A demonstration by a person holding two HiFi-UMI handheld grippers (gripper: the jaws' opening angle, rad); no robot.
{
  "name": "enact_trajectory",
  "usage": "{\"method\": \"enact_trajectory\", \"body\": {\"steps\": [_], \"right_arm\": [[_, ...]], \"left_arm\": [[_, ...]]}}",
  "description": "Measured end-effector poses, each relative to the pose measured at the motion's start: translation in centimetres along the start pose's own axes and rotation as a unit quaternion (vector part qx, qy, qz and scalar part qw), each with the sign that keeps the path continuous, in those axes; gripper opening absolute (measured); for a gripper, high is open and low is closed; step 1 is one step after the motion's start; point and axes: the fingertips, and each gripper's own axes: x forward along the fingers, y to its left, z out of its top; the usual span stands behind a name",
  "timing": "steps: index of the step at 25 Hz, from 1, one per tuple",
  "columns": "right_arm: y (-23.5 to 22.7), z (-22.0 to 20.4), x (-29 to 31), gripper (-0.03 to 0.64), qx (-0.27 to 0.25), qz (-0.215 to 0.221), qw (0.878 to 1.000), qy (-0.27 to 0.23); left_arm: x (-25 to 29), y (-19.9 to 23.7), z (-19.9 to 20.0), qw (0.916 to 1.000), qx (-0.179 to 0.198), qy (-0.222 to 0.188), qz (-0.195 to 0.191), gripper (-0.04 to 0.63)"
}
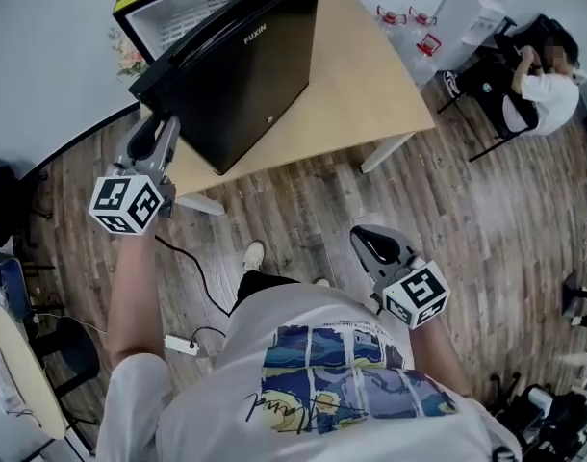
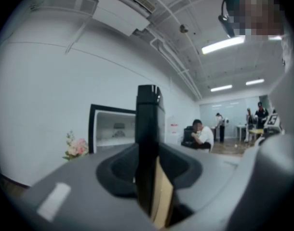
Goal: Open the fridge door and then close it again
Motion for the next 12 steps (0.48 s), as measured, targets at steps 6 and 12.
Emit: {"method": "enact_trajectory", "body": {"steps": [6, 12], "right_arm": [[-1.1, -1.1, -2.7, 0.02, -0.009, 0.02, 1.0, -0.003], [-1.2, -2.8, -5.2, 0.02, -0.004, 0.03, 1.0, -0.003]], "left_arm": [[-0.7, -4.1, -0.1, 0.9993, -0.007, -0.004, 0.036, 0.137], [-1.2, -8.6, -0.1, 0.9982, -0.012, -0.005, 0.058, 0.132]]}}
